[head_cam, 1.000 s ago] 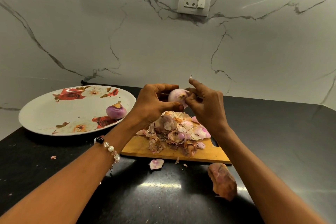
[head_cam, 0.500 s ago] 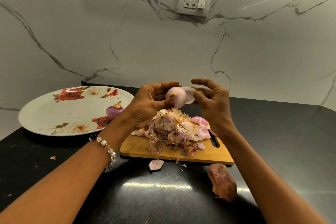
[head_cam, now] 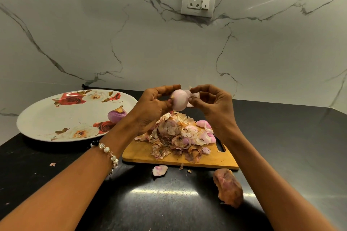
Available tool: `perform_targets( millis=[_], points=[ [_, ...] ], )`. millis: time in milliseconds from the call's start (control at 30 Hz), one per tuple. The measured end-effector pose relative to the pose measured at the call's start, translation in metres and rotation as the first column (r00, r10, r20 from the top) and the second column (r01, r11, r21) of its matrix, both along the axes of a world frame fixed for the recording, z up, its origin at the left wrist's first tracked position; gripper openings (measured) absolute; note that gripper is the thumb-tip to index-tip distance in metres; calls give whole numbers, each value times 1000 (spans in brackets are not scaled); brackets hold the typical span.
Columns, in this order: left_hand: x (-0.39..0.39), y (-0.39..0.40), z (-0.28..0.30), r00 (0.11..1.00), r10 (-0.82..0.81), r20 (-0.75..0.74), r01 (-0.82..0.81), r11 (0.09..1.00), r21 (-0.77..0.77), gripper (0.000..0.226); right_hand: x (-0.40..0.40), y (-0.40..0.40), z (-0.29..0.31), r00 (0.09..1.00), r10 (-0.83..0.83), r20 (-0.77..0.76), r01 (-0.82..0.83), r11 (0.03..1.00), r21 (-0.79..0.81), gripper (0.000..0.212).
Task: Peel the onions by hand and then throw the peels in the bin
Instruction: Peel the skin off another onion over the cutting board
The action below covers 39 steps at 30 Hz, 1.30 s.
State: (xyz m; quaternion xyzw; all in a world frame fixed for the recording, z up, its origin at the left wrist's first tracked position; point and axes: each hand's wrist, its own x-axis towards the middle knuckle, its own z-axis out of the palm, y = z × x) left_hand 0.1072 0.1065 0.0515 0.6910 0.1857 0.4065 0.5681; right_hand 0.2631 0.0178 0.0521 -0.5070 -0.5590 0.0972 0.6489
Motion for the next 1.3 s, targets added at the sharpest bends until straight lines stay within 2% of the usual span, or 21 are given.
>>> perform_targets(
  millis=[133, 233, 367, 500, 567, 667, 800, 867, 933, 1033, 1100, 1167, 1233, 1267, 1300],
  points=[
    [2, -7, 5, 999, 10, -33, -11, 1000, -20, 42, -1, 2, -2, 993, -100, 60, 96, 993, 66, 26],
    [2, -13, 6, 999, -23, -44, 22, 999, -32, 57, -2, 1, 0, 979, -185, 83, 173, 976, 130, 31],
    [4, -19, 5, 1000, 0, -30, -1, 1000, -16, 60, -8, 4, -2, 890, -336, 308, 276, 935, 221, 31],
    [3, -15, 4, 999, 32, -1, -32, 999, -36, 61, -10, 1, 2, 908, -261, 329, 193, 955, 225, 31],
    [1, -13, 4, 1000, 1, 8, 0, 998, -57, 53, -9, -2, 5, 949, -163, 271, 121, 979, 167, 36],
    [-2, -10, 5, 1000, 3, -16, -3, 1000, 2, 51, -7, -2, 6, 967, -73, 245, 59, 996, 63, 49],
    [-6, -10, 5, 999, 1, -39, 1, 998, 56, 56, -8, -2, 4, 955, -116, 274, 106, 993, 52, 48],
    [-5, -11, 5, 999, -28, -17, 28, 999, 38, 55, -8, -4, 7, 968, -130, 217, 118, 991, 69, 47],
    [-3, -11, 6, 999, -51, 16, 51, 999, 5, 55, -7, -7, 10, 991, -70, 111, 64, 996, 55, 49],
    [-4, -9, 6, 992, -105, 67, 109, 992, -57, 52, -6, -8, 12, 981, 75, -177, -71, 997, 28, 51],
    [-5, -7, 6, 985, -143, 95, 151, 985, -88, 51, -7, -6, 12, 902, 159, -402, -156, 987, 39, 47],
    [-5, -6, 7, 980, -165, 114, 177, 979, -102, 52, -7, -6, 13, 771, 237, -591, -235, 969, 82, 41],
    [-5, -5, 7, 977, -179, 117, 191, 976, -102, 54, -5, -6, 14, 661, 279, -696, -271, 954, 126, 34],
    [-5, -5, 6, 976, -183, 114, 195, 976, -101, 55, -4, -6, 14, 644, 274, -714, -269, 955, 124, 31],
    [-5, -5, 6, 976, -186, 112, 198, 975, -102, 55, -2, -7, 14, 675, 239, -698, -245, 965, 93, 28]
  ],
)
